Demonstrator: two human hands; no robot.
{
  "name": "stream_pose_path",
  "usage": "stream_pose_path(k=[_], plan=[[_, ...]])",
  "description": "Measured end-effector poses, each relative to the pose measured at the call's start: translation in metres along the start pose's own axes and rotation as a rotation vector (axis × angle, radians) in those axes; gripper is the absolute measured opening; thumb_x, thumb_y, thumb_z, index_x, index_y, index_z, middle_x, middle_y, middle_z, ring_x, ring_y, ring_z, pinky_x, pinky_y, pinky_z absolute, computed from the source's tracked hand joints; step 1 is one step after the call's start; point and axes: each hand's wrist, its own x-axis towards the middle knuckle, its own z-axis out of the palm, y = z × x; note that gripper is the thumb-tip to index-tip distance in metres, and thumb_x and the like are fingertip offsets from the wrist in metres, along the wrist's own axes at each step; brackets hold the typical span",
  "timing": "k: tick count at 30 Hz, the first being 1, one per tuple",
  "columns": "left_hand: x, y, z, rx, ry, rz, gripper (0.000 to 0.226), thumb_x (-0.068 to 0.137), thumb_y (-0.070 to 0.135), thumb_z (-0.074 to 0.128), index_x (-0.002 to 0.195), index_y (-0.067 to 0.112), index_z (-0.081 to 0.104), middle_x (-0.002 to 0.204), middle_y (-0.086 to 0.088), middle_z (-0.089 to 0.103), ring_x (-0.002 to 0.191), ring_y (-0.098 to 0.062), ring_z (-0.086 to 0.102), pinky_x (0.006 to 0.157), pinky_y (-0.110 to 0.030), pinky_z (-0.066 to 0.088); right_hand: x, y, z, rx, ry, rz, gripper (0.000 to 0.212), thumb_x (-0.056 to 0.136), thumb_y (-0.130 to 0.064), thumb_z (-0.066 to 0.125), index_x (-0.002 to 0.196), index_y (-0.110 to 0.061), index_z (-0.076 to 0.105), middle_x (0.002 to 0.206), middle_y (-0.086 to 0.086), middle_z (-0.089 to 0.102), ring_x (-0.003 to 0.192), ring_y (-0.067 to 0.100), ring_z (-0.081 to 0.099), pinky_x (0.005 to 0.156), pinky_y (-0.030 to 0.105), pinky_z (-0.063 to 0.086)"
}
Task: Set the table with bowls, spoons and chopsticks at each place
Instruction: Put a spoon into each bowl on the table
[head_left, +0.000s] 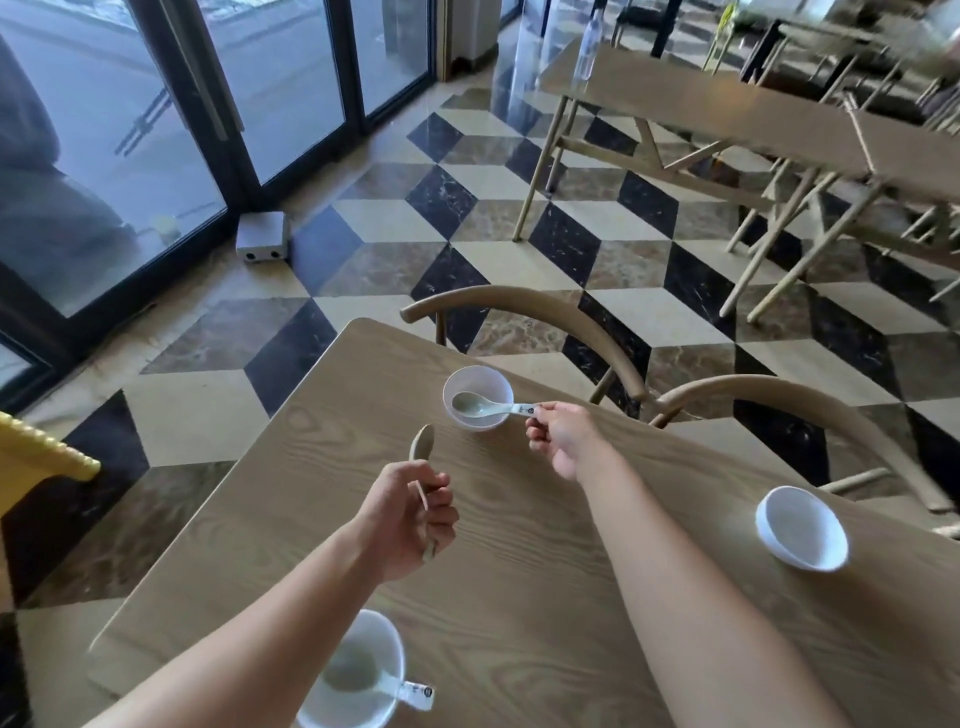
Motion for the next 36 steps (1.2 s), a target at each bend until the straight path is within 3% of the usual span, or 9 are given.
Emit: stream_pose_path(k=[9, 15, 21, 25, 29, 33, 36], plan=[[0.009, -0.002, -0.032, -0.031, 0.007, -0.022, 0.019, 0.075, 0.011, 0.041, 0.057, 0.016, 0.043, 0.055, 0.004, 0.020, 0.044, -0.012, 0.018, 0.037, -0.018, 0.020, 0.053, 0.019, 0.007, 0.005, 0.077, 0.118, 0.022, 0.100, -0.002, 0.044, 0.083, -0.008, 0.056, 0.066, 0.007, 0.049, 0.052, 0.014, 0.042, 0.039, 0.021, 0.036], [-0.008, 0.003, -0.041, 0.009, 0.047, 0.015, 0.029, 0.077, 0.011, 0.039, 0.049, 0.017, 0.041, 0.049, 0.004, 0.017, 0.040, -0.012, 0.017, 0.044, -0.021, 0.011, 0.052, 0.015, 0.012, 0.042, 0.098, 0.119, 0.018, 0.095, 0.005, 0.049, 0.086, -0.003, 0.062, 0.067, 0.008, 0.055, 0.055, 0.014, 0.049, 0.041, 0.021, 0.041], [-0.028, -0.003, -0.038, 0.024, 0.034, 0.031, 0.025, 0.076, 0.010, 0.039, 0.051, 0.017, 0.039, 0.048, 0.004, 0.017, 0.038, -0.012, 0.018, 0.041, -0.021, 0.012, 0.019, 0.020, 0.007, 0.015, 0.120, 0.125, 0.017, 0.093, 0.010, 0.044, 0.087, -0.003, 0.053, 0.077, 0.012, 0.054, 0.059, 0.019, 0.057, 0.043, 0.023, 0.047], [-0.053, -0.014, -0.025, -0.011, 0.006, 0.049, 0.017, 0.076, 0.013, 0.041, 0.059, 0.016, 0.039, 0.048, 0.003, 0.019, 0.034, -0.012, 0.020, 0.037, -0.017, 0.017, -0.040, 0.034, 0.003, -0.025, 0.092, 0.108, 0.015, 0.092, 0.004, 0.046, 0.086, -0.005, 0.057, 0.081, 0.013, 0.057, 0.057, 0.022, 0.056, 0.048, 0.026, 0.045], [-0.091, -0.035, -0.010, -0.063, -0.034, 0.077, 0.013, 0.076, 0.013, 0.038, 0.064, 0.015, 0.040, 0.049, 0.002, 0.026, 0.035, -0.013, 0.025, 0.038, -0.021, 0.021, -0.143, 0.061, 0.007, -0.060, -0.150, 0.104, 0.010, 0.097, -0.008, 0.053, 0.104, -0.007, 0.060, 0.083, 0.009, 0.063, 0.062, 0.022, 0.058, 0.054, 0.028, 0.045], [-0.139, -0.070, 0.000, -0.069, -0.073, 0.167, 0.006, 0.072, 0.012, 0.039, 0.066, 0.013, 0.041, 0.055, -0.005, 0.041, 0.050, -0.020, 0.038, 0.055, -0.031, 0.033, -0.259, 0.097, 0.005, -0.142, -0.373, 0.051, 0.015, 0.100, -0.019, 0.053, 0.096, -0.011, 0.066, 0.088, 0.006, 0.067, 0.069, 0.021, 0.063, 0.058, 0.028, 0.048], [-0.167, -0.108, -0.007, -0.040, -0.149, 0.185, 0.012, 0.078, 0.013, 0.040, 0.067, 0.011, 0.043, 0.066, -0.010, 0.045, 0.061, -0.023, 0.041, 0.064, -0.033, 0.037, -0.331, 0.129, -0.004, -0.149, -0.341, -0.037, 0.012, 0.098, -0.020, 0.057, 0.100, -0.011, 0.063, 0.084, 0.005, 0.070, 0.063, 0.019, 0.064, 0.054, 0.027, 0.045]])
